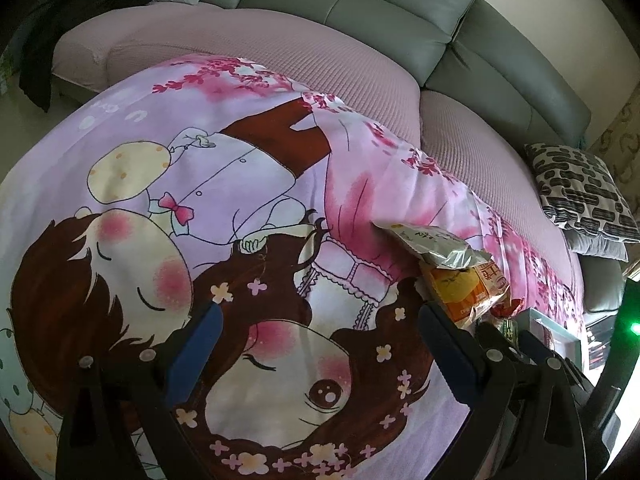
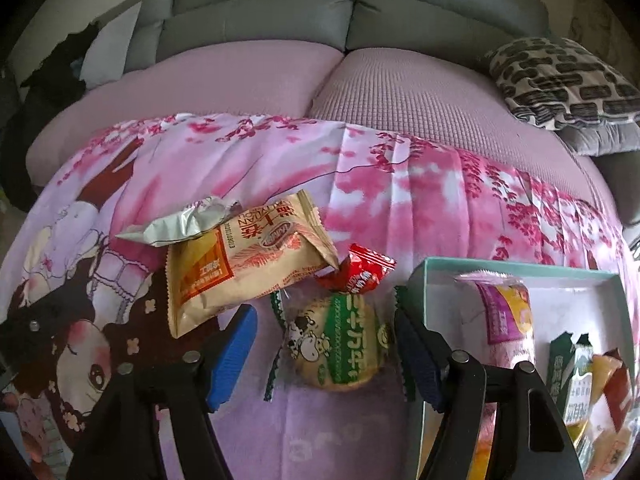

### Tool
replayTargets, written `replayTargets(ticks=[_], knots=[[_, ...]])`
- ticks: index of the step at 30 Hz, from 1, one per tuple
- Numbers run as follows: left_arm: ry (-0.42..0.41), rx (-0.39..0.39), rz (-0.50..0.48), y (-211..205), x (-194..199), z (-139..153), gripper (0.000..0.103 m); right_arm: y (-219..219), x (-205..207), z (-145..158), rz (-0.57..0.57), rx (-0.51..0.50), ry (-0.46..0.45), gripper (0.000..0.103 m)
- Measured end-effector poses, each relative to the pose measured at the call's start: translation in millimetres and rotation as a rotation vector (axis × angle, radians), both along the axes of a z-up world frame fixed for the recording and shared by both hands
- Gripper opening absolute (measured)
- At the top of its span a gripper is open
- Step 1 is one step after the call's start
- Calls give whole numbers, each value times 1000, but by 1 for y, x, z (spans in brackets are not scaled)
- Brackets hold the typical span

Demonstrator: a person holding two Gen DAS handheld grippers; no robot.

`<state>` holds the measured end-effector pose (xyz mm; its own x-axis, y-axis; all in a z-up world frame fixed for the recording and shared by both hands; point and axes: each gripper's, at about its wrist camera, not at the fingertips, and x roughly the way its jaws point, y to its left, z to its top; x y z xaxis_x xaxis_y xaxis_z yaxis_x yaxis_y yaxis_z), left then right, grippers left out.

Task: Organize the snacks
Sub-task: 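Lower the right tool onto the round green-wrapped biscuit pack and close it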

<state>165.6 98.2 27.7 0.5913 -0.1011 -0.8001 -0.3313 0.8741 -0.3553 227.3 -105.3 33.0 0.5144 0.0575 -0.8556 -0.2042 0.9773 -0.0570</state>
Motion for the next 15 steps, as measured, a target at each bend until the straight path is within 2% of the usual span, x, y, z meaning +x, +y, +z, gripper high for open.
replayTargets(ticks=[4,12,15], knots=[[4,-3,7,1,-1,-1,98,4,-5,-3,18,39,30,75],[9,-3,10,2,0,-3,98,14,-17,-4,37,40,23,74],[12,-1,11,3,0,-4,98,9,-17,-3,12,60,21,69]])
